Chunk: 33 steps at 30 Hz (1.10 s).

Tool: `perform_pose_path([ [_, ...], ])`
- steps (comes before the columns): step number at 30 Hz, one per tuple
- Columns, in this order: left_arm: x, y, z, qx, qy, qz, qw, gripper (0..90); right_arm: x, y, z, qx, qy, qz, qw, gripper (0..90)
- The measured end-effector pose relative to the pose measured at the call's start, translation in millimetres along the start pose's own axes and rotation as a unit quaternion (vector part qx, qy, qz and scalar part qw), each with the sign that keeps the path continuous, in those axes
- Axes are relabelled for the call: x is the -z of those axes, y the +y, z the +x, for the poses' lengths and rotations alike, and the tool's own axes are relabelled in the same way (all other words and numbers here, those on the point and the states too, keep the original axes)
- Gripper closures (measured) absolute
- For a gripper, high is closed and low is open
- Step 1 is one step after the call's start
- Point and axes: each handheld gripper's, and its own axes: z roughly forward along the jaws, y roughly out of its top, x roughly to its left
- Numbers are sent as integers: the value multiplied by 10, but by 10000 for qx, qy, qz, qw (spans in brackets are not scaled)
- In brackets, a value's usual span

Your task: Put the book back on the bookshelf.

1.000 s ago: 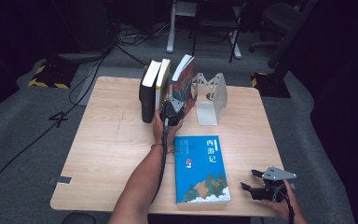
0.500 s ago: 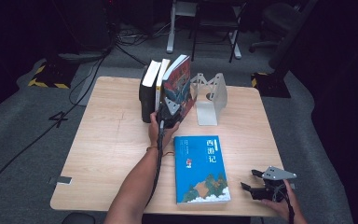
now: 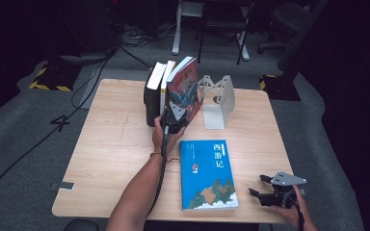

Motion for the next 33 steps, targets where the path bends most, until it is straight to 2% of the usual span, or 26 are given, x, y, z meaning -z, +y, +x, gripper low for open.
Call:
perform_pose_path([
  [7,84,20,14,-76,-104,13,9999,501,0,0,0,-2,-2,2,10000,256],
  [13,186,46,41,-97,-280,71,9995,456,0,0,1,2,-3,-1,10000,257],
  [20,317,91,107,-306,-389,120,9987,435,0,0,0,-1,-3,1,10000,256],
  [22,348,95,126,-420,-415,174,9981,433,0,0,0,0,-7,1,10000,255],
  [27,437,96,159,-453,-551,156,9973,421,0,0,1,-1,-10,2,10000,255],
  [33,559,84,171,-732,-672,244,9947,395,1,0,1,7,-13,0,10000,255],
])
